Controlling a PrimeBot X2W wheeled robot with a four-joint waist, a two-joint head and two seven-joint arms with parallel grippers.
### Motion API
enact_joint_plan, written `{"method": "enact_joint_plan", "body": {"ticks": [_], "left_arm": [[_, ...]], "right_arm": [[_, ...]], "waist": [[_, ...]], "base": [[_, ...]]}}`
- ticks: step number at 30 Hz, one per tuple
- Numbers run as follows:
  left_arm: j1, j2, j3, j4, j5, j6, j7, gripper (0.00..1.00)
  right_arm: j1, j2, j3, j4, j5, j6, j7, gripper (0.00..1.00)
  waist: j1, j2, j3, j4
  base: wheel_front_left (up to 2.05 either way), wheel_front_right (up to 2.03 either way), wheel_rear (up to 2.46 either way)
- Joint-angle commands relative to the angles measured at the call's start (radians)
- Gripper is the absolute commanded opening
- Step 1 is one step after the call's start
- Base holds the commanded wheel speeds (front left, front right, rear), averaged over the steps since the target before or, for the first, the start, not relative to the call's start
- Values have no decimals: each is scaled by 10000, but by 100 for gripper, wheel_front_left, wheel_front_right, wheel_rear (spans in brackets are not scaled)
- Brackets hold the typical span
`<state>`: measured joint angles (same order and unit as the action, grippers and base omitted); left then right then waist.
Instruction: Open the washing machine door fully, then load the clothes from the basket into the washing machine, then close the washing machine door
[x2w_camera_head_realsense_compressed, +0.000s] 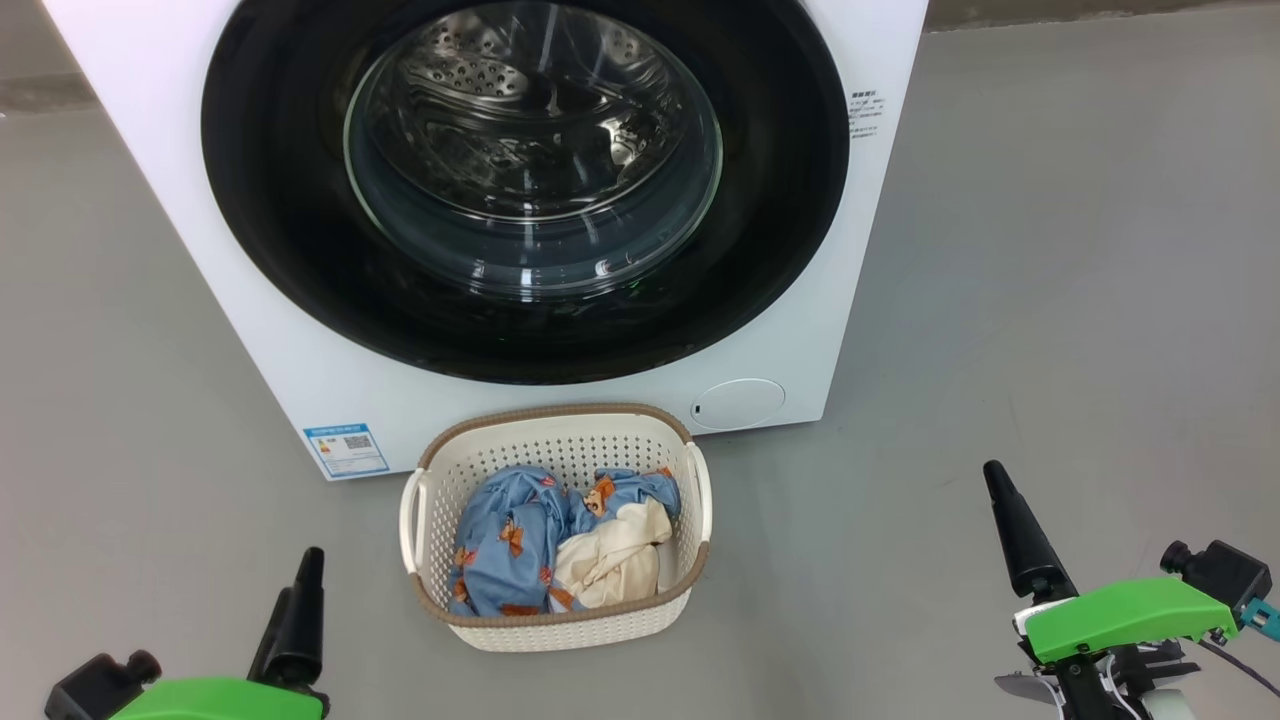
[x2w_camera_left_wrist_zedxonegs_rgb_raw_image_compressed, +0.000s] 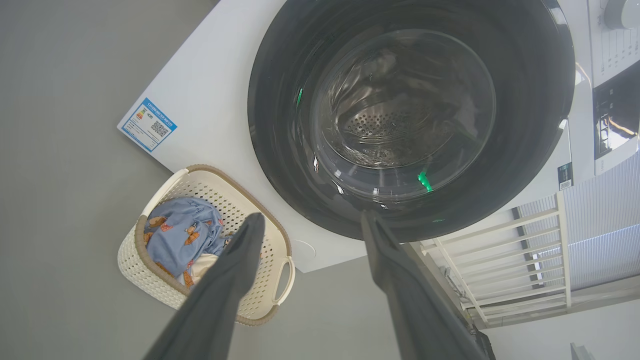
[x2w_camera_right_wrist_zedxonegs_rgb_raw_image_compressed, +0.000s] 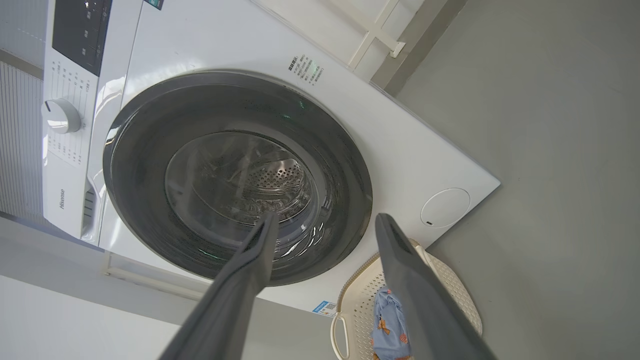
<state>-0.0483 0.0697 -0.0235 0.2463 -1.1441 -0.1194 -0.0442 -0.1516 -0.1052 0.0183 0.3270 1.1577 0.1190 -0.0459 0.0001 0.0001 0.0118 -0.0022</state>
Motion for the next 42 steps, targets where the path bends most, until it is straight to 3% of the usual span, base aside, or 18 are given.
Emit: {"method": "enact_joint_plan", "body": {"ticks": [1, 31, 42], "left_arm": [[-522, 247, 107, -347, 338, -63, -125, 100], [-690, 592, -280, -601, 3850, -84, -975, 100], [-785, 736, -382, -582, 5223, -92, -1298, 100]], "right_arm": [[-504, -179, 164, -213, -381, 58, -115, 100], [-1054, -527, 958, 258, -3355, 83, -962, 100], [-1213, -636, 1031, 361, -4978, 92, -1284, 100]], "waist": [[-1, -1, -3, 3], [-1, -1, -12, -4], [-1, -1, -1, -4]], "base": [[0, 0, 0], [0, 0, 0], [0, 0, 0]]}}
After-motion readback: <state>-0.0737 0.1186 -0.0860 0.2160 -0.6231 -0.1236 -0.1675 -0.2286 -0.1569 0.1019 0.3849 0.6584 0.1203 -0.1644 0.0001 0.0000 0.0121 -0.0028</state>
